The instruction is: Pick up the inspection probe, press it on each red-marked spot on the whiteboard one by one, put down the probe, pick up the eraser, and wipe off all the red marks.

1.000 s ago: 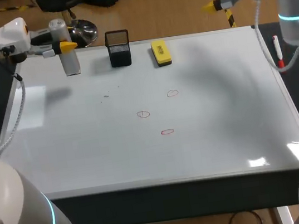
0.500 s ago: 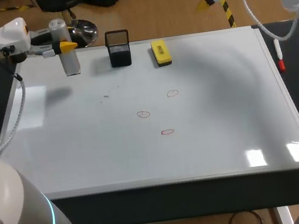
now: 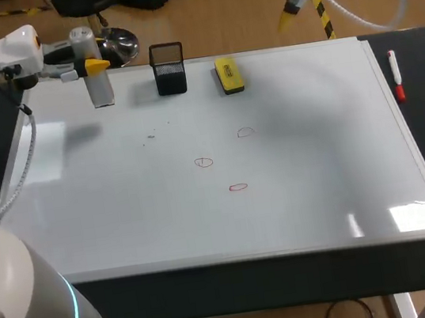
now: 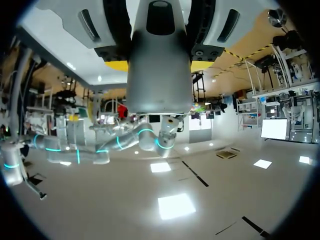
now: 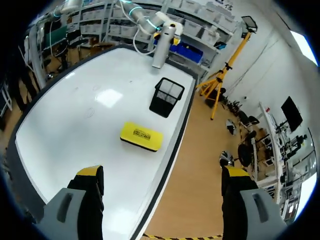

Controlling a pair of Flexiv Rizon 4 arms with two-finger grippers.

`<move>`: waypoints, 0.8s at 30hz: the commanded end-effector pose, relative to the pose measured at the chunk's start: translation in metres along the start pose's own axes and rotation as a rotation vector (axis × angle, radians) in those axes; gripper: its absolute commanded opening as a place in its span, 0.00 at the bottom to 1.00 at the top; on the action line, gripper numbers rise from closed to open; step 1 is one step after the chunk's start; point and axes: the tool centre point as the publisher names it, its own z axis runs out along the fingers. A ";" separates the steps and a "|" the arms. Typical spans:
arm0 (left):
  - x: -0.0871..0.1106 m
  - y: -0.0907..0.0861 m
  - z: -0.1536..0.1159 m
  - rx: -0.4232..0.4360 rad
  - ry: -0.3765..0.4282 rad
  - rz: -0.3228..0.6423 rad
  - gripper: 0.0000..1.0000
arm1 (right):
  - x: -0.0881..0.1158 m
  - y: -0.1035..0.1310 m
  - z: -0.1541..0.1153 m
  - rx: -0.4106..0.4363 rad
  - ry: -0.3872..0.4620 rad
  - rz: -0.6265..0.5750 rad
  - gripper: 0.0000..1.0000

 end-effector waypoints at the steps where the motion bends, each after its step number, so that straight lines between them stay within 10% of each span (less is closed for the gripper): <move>1: 0.000 -0.001 0.000 -0.001 -0.001 0.001 0.00 | -0.003 0.004 0.008 0.157 0.392 -0.131 1.00; 24: 0.000 -0.001 0.000 -0.001 -0.001 0.001 0.00 | 0.018 0.005 0.046 0.406 0.400 -0.504 1.00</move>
